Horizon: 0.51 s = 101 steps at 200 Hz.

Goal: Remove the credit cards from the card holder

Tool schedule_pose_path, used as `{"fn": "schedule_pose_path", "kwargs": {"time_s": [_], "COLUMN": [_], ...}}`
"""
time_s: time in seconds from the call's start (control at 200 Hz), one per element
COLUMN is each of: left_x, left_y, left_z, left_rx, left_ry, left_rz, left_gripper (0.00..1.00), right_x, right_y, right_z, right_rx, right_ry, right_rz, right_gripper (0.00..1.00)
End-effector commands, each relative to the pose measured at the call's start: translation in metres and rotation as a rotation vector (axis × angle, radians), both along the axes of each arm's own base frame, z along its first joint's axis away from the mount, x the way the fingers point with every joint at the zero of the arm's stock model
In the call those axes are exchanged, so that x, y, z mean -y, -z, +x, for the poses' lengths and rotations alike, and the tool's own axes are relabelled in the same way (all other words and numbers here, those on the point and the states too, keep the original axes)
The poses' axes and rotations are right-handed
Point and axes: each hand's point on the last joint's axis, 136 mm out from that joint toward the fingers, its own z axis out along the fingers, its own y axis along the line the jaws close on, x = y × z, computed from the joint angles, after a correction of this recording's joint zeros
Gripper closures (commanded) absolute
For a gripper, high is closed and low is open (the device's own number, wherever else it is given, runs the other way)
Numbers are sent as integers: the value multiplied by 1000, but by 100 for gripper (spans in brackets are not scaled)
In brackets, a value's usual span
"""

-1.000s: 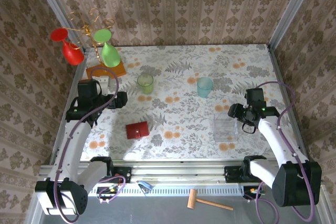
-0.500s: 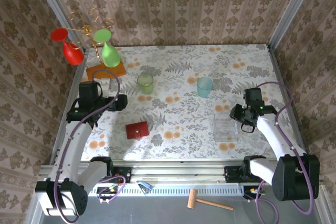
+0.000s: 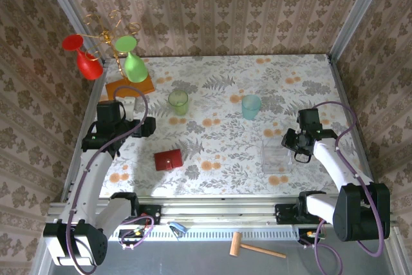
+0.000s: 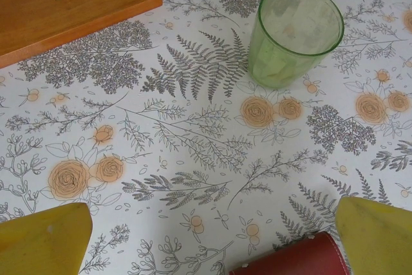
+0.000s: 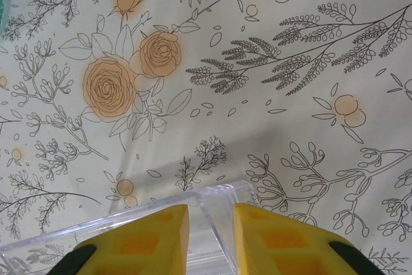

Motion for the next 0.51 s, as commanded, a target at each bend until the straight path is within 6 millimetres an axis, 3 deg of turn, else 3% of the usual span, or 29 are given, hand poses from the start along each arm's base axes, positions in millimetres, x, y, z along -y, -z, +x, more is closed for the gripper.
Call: {"fn": "schedule_pose_path", "kwargs": {"time_s": [0.0,0.5], "left_x": [-3,-3], "left_y": [4,5], "left_z": [-6,-6], "left_rx": [-7,-9], "left_ry": [6,11], "left_rz": [27,35], "left_gripper": [2,3], "right_x": [-3,-7], "right_y": [6,7], "right_z": [-4,-6], "right_rx": [-18,-17], "right_ry": [1,-12], "right_rz": [22,38], "right_gripper": [77,88]}}
